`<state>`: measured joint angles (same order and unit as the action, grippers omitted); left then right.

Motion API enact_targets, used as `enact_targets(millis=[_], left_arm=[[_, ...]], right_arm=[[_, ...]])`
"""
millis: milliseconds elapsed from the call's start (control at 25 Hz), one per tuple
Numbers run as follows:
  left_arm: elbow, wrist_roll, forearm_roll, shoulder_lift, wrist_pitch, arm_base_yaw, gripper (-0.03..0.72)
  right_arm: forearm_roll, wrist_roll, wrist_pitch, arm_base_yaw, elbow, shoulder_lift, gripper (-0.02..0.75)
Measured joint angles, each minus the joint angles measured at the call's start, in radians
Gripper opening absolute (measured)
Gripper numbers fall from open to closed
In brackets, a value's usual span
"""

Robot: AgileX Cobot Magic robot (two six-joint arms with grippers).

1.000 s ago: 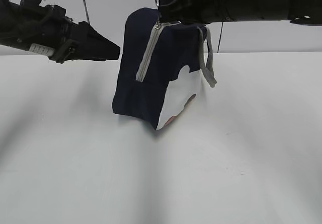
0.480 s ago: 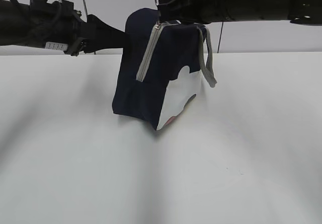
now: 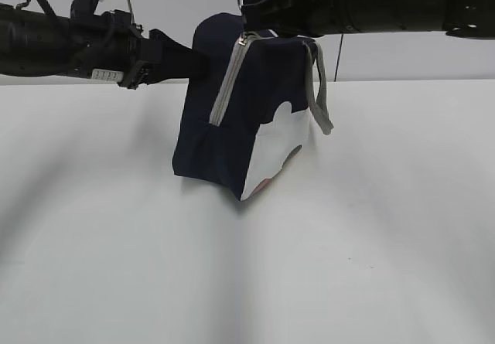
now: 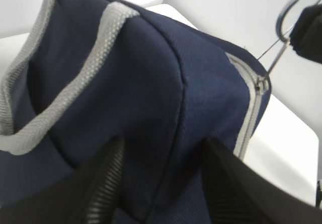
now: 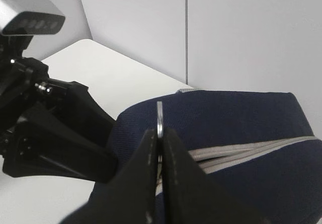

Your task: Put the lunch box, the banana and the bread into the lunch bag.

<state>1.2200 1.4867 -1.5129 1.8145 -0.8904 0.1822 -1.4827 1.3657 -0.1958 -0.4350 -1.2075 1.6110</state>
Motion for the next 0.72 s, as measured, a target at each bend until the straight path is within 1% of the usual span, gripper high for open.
enact_targets(millis=[160,320,400,440,520,560,600,720], left_arm=[[0.001,0.000,-0.007,0.009,-0.009,0.003,0.337],[0.006,0.000,-0.007,0.009,-0.008,0.013,0.300],[0.006,0.000,-0.007,0.009,-0.006,0.017,0.252],[0.006,0.000,-0.007,0.009,-0.006,0.020,0.207],[0.006,0.000,-0.006,0.010,-0.005,0.022,0.079],[0.006,0.001,-0.005,0.010,-0.004,0.023,0.041],[0.006,0.001,-0.004,0.010,-0.003,0.023,0.017],[0.006,0.001,-0.003,0.010,-0.003,0.024,0.006]], right_arm=[[0.000,0.000,0.000,0.000,0.000,0.000,-0.016],[0.000,0.000,0.000,0.000,0.000,0.000,-0.016],[0.000,0.000,0.000,0.000,0.000,0.000,-0.016],[0.000,0.000,0.000,0.000,0.000,0.000,-0.016],[0.000,0.002,0.000,0.000,0.000,0.000,-0.016],[0.000,0.002,0.000,0.000,0.000,0.000,-0.016],[0.000,0.002,0.000,0.000,0.000,0.000,-0.016],[0.000,0.002,0.000,0.000,0.000,0.000,-0.016]])
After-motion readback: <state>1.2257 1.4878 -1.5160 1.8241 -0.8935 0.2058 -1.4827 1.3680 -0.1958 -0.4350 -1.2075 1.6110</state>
